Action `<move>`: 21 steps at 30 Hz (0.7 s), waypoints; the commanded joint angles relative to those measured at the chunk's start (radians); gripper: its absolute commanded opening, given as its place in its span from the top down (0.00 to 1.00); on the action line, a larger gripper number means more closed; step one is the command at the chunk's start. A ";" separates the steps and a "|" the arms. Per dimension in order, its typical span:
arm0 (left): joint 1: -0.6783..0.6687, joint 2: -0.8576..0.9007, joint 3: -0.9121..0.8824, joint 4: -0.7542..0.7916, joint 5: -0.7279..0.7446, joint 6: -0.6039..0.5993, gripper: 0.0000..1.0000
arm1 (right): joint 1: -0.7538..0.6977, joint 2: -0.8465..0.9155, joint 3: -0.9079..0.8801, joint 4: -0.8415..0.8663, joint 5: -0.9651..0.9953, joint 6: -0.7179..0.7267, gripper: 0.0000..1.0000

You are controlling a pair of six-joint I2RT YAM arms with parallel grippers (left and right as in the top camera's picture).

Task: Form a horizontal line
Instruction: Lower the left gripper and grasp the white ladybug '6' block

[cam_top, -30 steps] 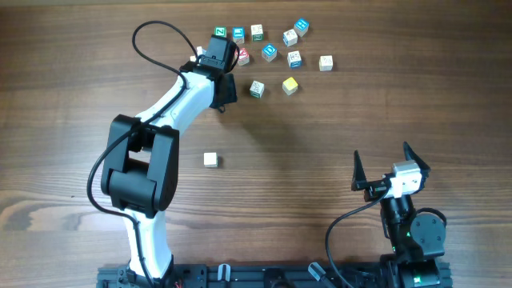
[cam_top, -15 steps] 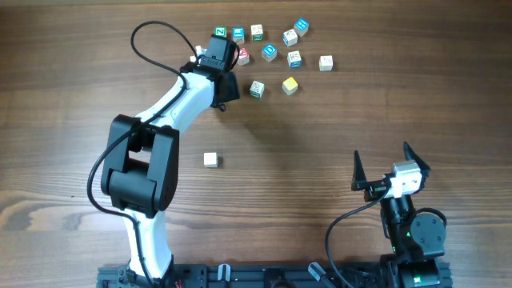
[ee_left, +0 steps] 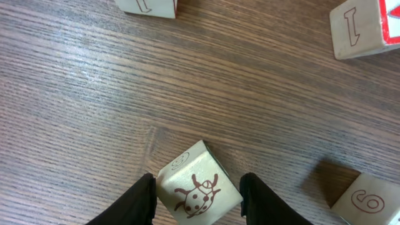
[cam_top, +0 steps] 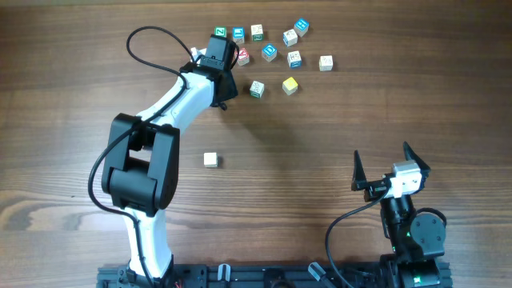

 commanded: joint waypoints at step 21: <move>0.020 0.016 -0.009 -0.021 -0.014 0.258 0.42 | -0.004 -0.004 -0.001 0.002 -0.013 -0.005 0.00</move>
